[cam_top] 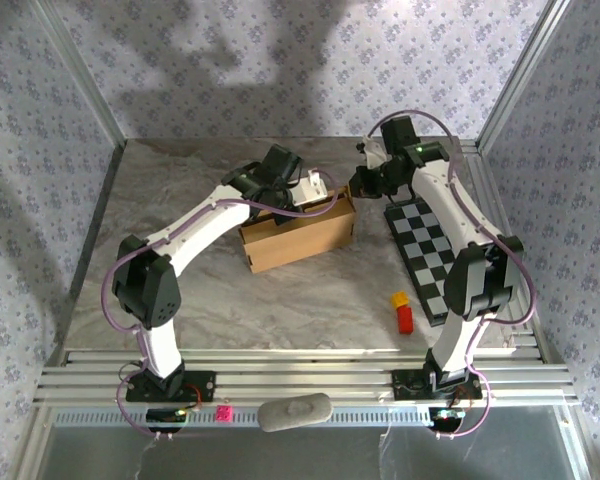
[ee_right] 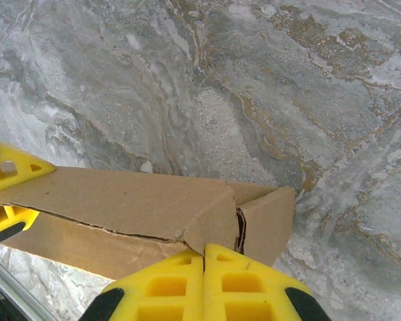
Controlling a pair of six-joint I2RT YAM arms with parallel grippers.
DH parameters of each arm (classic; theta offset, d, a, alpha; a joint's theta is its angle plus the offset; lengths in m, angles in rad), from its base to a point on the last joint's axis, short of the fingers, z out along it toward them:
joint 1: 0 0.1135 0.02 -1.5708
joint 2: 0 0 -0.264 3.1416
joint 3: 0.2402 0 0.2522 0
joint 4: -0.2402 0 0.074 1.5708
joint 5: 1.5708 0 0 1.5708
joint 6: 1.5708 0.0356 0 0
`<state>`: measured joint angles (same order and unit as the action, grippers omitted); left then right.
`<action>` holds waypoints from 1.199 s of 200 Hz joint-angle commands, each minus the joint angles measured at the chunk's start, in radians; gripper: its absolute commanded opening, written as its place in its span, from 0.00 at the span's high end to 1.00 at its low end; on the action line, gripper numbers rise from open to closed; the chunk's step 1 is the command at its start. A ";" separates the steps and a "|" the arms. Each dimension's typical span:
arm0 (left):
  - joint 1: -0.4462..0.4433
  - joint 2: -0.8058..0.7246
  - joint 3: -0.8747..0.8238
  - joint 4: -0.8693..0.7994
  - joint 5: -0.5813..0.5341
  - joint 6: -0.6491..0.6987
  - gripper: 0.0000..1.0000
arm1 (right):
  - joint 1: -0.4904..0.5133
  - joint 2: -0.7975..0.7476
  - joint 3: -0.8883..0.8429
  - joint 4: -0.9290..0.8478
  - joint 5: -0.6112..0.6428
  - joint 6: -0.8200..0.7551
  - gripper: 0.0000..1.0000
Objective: Fold the paper box
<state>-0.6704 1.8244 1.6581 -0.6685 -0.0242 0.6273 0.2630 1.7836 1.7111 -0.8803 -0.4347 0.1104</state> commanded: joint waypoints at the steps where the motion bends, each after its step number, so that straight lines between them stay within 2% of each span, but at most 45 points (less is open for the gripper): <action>1: -0.003 0.013 -0.009 0.063 -0.042 -0.021 1.00 | 0.004 -0.036 -0.044 0.024 0.007 0.018 1.00; 64: -0.002 0.044 -0.015 0.117 -0.155 -0.030 1.00 | 0.004 -0.094 -0.187 0.172 0.024 0.007 1.00; 107: -0.003 0.036 0.004 0.109 -0.148 -0.056 0.77 | 0.003 -0.106 -0.222 0.202 0.050 -0.016 1.00; 127: -0.004 0.021 0.006 0.101 -0.148 -0.077 0.62 | 0.003 -0.105 -0.219 0.197 0.058 -0.024 1.00; 169: -0.004 -0.008 0.030 0.049 -0.104 -0.164 0.42 | 0.012 -0.098 -0.218 0.192 0.066 -0.035 1.00; 210: 0.008 -0.027 0.085 -0.054 0.025 -0.296 0.35 | 0.024 -0.091 -0.207 0.179 0.089 -0.035 1.00; 240: 0.011 -0.051 0.060 -0.074 0.070 -0.320 0.34 | 0.038 -0.087 -0.196 0.173 0.112 -0.034 1.00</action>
<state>-0.6678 1.8317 1.7035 -0.6876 -0.0319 0.3645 0.2836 1.6939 1.5043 -0.6495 -0.3611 0.0891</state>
